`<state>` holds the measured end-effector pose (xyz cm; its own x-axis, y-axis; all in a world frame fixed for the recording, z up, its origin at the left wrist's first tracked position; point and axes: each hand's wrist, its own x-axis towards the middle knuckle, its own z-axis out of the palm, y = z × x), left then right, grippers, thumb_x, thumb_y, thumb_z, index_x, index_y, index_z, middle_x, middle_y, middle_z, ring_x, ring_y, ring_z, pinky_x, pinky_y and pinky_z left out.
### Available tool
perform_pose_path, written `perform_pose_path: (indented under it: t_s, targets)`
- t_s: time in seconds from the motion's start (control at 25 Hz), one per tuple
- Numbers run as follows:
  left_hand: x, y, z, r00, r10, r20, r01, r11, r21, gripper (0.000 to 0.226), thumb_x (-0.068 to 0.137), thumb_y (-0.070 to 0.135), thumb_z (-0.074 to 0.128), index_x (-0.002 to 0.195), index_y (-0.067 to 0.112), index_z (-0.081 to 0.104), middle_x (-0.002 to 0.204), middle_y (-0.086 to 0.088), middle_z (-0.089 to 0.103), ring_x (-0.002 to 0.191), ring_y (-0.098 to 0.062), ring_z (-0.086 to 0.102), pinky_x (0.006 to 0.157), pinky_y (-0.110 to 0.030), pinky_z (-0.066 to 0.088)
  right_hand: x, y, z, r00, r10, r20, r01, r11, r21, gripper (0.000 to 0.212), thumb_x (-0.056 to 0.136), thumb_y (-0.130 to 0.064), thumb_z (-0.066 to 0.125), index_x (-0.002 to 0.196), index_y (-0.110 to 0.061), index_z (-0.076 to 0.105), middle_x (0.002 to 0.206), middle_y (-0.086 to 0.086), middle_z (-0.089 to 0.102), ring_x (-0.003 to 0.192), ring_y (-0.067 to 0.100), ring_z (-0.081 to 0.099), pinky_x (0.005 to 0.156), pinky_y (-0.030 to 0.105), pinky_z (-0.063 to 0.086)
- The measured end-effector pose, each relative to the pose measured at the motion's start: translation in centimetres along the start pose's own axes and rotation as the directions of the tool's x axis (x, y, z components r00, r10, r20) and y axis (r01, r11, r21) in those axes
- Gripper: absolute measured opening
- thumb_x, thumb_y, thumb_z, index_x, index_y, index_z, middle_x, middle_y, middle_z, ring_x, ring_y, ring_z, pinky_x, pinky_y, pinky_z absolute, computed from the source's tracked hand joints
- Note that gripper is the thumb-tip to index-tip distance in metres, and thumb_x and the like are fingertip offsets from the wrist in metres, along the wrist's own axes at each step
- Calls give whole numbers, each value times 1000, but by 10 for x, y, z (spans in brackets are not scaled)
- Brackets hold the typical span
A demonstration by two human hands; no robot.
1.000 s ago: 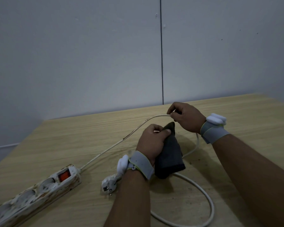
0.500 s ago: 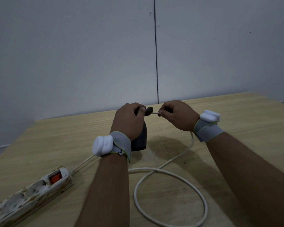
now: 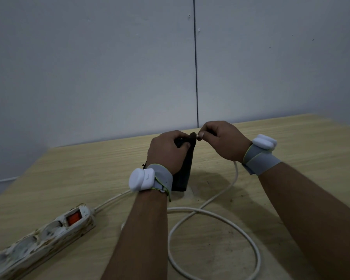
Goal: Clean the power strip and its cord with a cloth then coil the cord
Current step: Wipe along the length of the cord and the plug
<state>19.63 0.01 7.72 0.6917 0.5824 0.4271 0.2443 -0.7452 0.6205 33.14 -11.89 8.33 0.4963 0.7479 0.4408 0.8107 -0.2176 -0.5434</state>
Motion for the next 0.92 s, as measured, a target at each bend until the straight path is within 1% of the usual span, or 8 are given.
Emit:
perform_pose_path:
  t_s: [0.08,0.16,0.28,0.48,0.56,0.68,0.76,0.92]
  targets:
    - [1,-7,-3,1000,-25,17,25,999,21,17,84,31,68,101,31,73,99,8,72,92,-12,64,78,-20,45,0,2,-2,1000,18,-22,-17,999,42,18,94,-24,53,80,-23,66,63,-6,57,58,3,50,55,20,38]
    - [1,-14,-7,998,-57,37,55,998,41,17,83,32,69,100,30,73,98,9,72,91,-12,64,76,-19,43,1,4,-2,999,34,-37,-32,998,60,19,94,-24,54,79,-26,65,59,-11,52,54,-2,47,50,11,32]
    - [1,-16,-8,996,-78,40,77,997,16,16,81,34,71,97,31,73,90,10,70,85,-9,62,73,-19,43,1,4,0,998,53,-46,-49,996,79,19,94,-24,53,79,-26,64,60,-10,51,53,2,46,50,13,31]
    - [3,-1,2,998,0,-63,-7,994,-112,19,78,31,74,96,31,75,92,12,72,87,-6,65,80,-21,50,1,1,2,1000,14,-22,-12,997,82,18,94,-23,53,79,-24,64,60,-13,51,56,-5,48,51,11,30]
    - [2,-2,4,999,-2,-48,-2,995,-97,16,77,31,74,93,32,74,89,12,72,83,-5,64,74,-18,48,1,2,2,1000,19,-19,-18,998,64,18,94,-24,53,81,-23,65,66,-13,56,62,1,50,55,14,34]
    - [1,-8,4,999,-36,5,36,999,-41,13,77,33,74,90,35,71,80,15,65,75,-4,57,61,-9,37,0,5,-1,999,33,-33,-31,998,58,19,94,-23,53,81,-24,66,63,-12,53,58,0,48,52,12,32]
    - [2,-13,2,997,-64,40,65,998,-12,12,78,34,74,88,36,69,76,17,60,74,-4,56,58,-11,36,1,6,-1,998,45,-52,-41,997,70,19,94,-23,53,81,-23,66,61,-12,52,55,-2,47,50,10,32]
    - [1,-21,-1,995,-69,66,67,997,23,10,79,32,72,87,35,67,78,15,61,79,-9,57,69,-20,42,1,8,-3,997,74,-30,-75,997,-20,17,94,-24,52,86,-19,67,64,-8,53,58,9,46,52,20,32]
